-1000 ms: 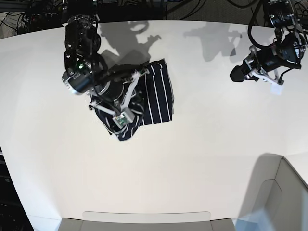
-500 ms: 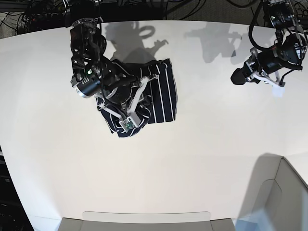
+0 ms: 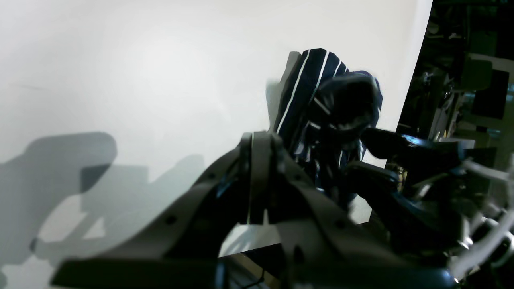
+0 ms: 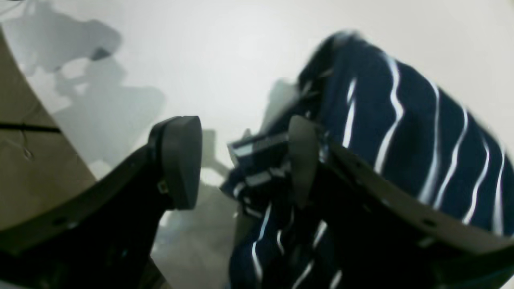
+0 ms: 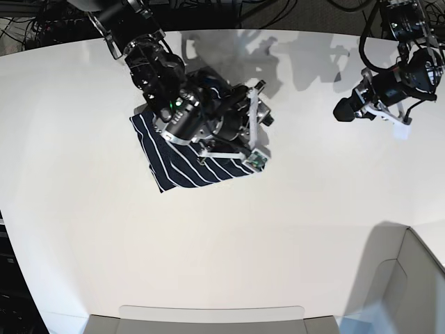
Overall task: Fold the T-shirt properly
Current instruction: 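Press the folded bundle flat with both grippers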
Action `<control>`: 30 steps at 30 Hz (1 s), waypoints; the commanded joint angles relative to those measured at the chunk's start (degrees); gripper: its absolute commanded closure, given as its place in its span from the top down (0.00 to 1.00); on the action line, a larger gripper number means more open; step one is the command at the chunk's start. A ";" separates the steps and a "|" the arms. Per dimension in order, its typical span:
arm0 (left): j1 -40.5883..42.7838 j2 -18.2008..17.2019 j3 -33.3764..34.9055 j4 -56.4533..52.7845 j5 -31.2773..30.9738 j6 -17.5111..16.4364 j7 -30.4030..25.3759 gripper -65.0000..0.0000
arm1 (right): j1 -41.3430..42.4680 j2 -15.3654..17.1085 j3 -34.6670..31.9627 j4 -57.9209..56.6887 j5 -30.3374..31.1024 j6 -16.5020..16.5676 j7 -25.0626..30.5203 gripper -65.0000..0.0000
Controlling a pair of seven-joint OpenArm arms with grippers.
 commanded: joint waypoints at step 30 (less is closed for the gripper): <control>-11.65 3.68 15.87 1.18 -5.25 0.66 0.95 0.00 | 3.41 9.71 19.61 -0.58 -4.34 0.69 0.84 0.21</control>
